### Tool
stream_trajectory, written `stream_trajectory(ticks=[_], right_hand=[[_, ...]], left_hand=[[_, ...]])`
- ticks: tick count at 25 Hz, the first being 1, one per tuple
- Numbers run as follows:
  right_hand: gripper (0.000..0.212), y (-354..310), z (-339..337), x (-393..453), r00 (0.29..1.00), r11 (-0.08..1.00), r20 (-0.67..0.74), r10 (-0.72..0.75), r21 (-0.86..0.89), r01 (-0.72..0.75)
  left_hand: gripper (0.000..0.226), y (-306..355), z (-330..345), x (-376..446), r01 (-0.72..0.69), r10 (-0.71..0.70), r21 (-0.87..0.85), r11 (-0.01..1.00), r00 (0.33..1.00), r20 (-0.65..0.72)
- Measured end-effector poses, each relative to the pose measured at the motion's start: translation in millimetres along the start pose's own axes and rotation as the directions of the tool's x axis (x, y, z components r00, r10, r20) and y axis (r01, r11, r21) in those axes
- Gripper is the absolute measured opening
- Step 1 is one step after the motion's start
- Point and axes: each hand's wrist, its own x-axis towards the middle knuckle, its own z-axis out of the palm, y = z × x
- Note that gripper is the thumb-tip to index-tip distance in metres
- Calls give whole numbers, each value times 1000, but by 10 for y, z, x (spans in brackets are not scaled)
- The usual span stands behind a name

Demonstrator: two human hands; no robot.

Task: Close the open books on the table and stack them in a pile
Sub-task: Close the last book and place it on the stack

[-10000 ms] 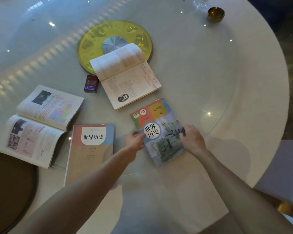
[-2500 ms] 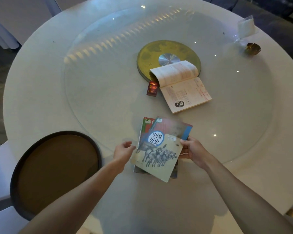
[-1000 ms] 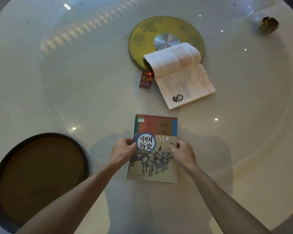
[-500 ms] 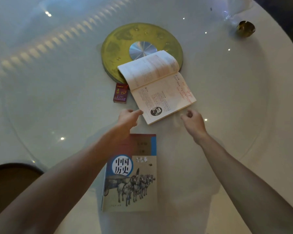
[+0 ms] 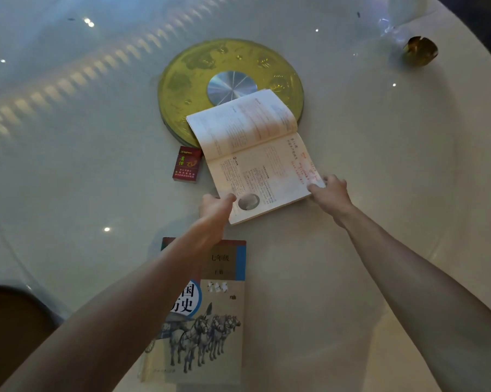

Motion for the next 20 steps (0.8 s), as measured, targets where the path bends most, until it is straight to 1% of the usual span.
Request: stream_trajectory(ticks=[3, 5, 6, 7, 10, 11, 13, 14, 17, 20], right_hand=[[43, 128, 0, -61, 997, 997, -41, 65, -29, -66], [39, 212, -4, -128, 995, 996, -65, 80, -40, -83], [35, 250, -7, -173, 994, 996, -61, 86, 9, -85], [29, 279, -17, -226, 995, 991, -37, 94, 94, -90], [14, 311, -92, -434, 991, 919, 27, 133, 372, -134], [13, 306, -139, -511, 990, 892, 26, 135, 433, -133], [19, 299, -242, -652, 991, 838, 32, 126, 531, -124], [20, 300, -286, -727, 992, 816, 45, 115, 566, -120], [14, 354, -354, -982, 993, 776, 89, 82, 619, -120], [13, 493, -349, -1299, 985, 760, 135, 112, 626, -172]], left_hand=[[31, 3, 8, -55, -20, 22, 57, 998, 999, -36], [27, 0, 10, -79, -22, 25, 53, 998, 999, -46], [27, 9, 11, -109, -27, 29, 44, 999, 999, -44], [28, 19, 18, -139, -32, 33, 36, 999, 999, -32], [29, 36, 11, -268, -33, 33, 12, 999, 999, -6], [29, 56, -1, -317, -48, 48, 3, 999, 999, -7], [31, 83, -46, -411, -72, 72, -36, 997, 997, -1], [31, 84, -85, -453, -78, 78, -60, 995, 997, 2], [34, -10, -227, -617, -62, 66, -99, 993, 997, 38], [29, -234, -376, -840, -15, 19, -59, 998, 997, 74]])
